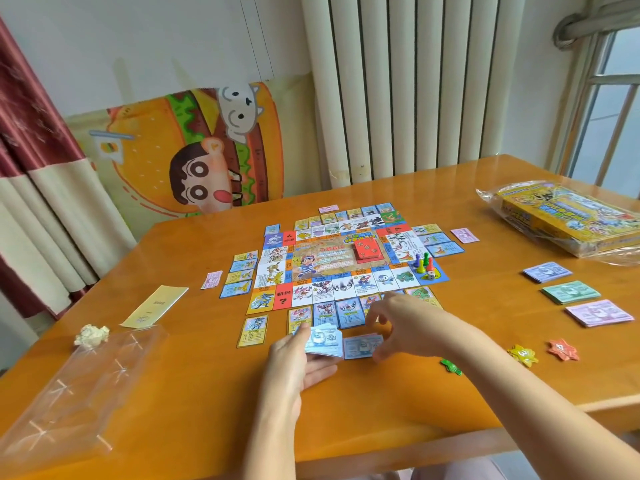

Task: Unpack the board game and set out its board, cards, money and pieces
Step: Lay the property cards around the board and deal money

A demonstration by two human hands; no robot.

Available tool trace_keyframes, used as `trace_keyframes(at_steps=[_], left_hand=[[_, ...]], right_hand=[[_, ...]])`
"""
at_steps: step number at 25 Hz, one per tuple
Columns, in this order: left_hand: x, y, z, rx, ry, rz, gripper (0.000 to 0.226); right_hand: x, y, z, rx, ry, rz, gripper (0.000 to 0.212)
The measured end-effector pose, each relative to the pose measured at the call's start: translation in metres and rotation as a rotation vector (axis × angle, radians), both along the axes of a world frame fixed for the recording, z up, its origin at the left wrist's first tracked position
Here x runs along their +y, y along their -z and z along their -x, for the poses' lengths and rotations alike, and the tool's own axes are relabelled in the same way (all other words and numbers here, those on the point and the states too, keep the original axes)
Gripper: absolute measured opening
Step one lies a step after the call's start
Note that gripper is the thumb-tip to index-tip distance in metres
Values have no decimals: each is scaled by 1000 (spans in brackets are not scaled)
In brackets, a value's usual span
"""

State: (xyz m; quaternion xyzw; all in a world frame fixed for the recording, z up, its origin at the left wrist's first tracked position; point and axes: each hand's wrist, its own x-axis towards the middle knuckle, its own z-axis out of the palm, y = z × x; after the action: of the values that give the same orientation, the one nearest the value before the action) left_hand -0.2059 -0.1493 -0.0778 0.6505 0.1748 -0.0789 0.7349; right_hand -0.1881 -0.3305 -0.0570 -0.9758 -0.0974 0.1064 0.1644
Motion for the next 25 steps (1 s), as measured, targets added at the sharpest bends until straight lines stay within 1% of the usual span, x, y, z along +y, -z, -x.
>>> trace_keyframes(at_steps=[2,8,11,12,15,17,19,21,22,25], left_hand=[[-1,0,-1,6,2,-5,17],[-1,-2,-2,16,24,-30,17],[2,-3,-2,19,55,-28,16],[3,-4,-3,13,61,-29,17],[9,-7,-4,-22,64,-41,20],[10,-11,-4,-47,68,-28,22],[11,-17,-4,-85,87,-35,21],[14,-25,-5,-149,107,-57,23],[16,-29,-5,-179,116,-76,25],[30,-37,-8,-222,139,-117,27]], right_hand=[[4,2,1,-4,-18,-11,52],[12,8,-6,-69,-51,28,36],[14,9,-5,-81,-61,29,33],[14,7,-6,-123,-52,-24,30],[15,-10,-11,-367,-10,-310,17],[21,-26,-17,-427,-88,-408,18],[30,-39,-25,-370,-226,-414,32],[43,-49,-36,-256,-315,-356,50],[49,-54,-42,-201,-349,-321,55],[65,-67,-52,-62,-453,-316,60]])
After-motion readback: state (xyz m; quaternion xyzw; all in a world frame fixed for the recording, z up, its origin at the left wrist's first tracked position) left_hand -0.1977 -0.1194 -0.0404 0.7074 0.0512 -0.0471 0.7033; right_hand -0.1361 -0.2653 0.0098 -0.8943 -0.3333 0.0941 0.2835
